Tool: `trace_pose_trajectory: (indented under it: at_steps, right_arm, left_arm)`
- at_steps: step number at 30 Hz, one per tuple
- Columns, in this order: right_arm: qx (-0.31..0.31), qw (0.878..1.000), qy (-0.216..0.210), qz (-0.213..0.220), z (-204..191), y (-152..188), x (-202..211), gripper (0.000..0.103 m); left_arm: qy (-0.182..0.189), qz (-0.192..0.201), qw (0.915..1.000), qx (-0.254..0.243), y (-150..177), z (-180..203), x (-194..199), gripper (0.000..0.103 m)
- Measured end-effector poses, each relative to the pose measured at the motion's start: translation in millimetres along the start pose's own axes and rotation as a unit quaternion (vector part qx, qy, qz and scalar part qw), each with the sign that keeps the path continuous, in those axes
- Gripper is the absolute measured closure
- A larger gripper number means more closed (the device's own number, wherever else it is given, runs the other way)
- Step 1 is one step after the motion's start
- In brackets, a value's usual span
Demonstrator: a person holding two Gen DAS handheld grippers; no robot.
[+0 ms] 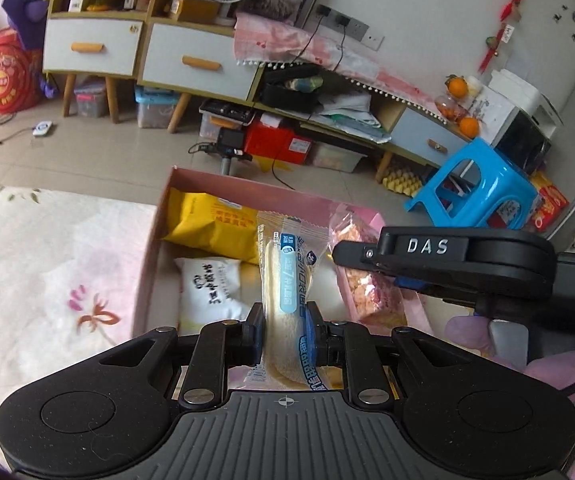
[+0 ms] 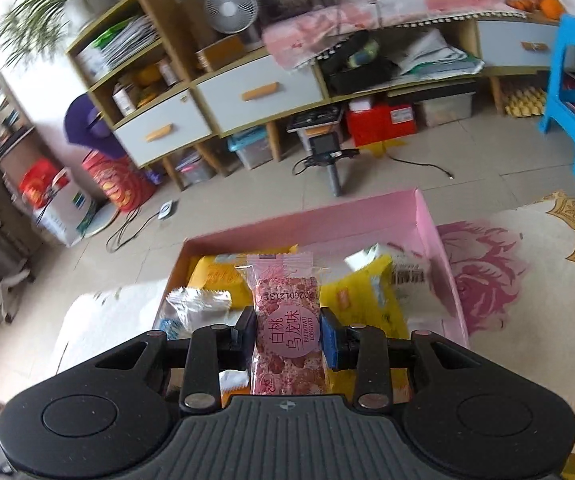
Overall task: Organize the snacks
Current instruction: 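Lift both held packs and carry them over the pink box, then lower both packs into the box and open both grippers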
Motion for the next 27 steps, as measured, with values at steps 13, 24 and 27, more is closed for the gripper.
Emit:
trace_pose_trajectory:
  at_steps: [13, 24, 27]
  right_arm:
    - [-0.035, 0.999, 0.020, 0.017, 13, -13, -9, 0.078]
    - [-0.023, 0.999, 0.012, 0.029, 10, -20, -4, 0.064]
    - [-0.026, 0.999, 0.008, 0.032, 8, -20, 1, 0.056]
  left_arm:
    - [-0.005, 0.019, 0.9989, 0.042, -8, 4, -29, 0.085]
    - [-0.015, 0.028, 0.9995, 0.005, -14, 6, -24, 0.066]
    - [-0.019, 0.029, 0.9994, 0.003, -14, 4, -20, 0.053]
Point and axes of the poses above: each gripper's, at about its wrist camera, not at the fingertips, and x roughly against the way its jaws point, z to its right, y to its underside, the point moved 5 cm from there along -x, roughly the way its jaws point, and after that the axes turned 13 degrees about x, right-handed, at the moved point
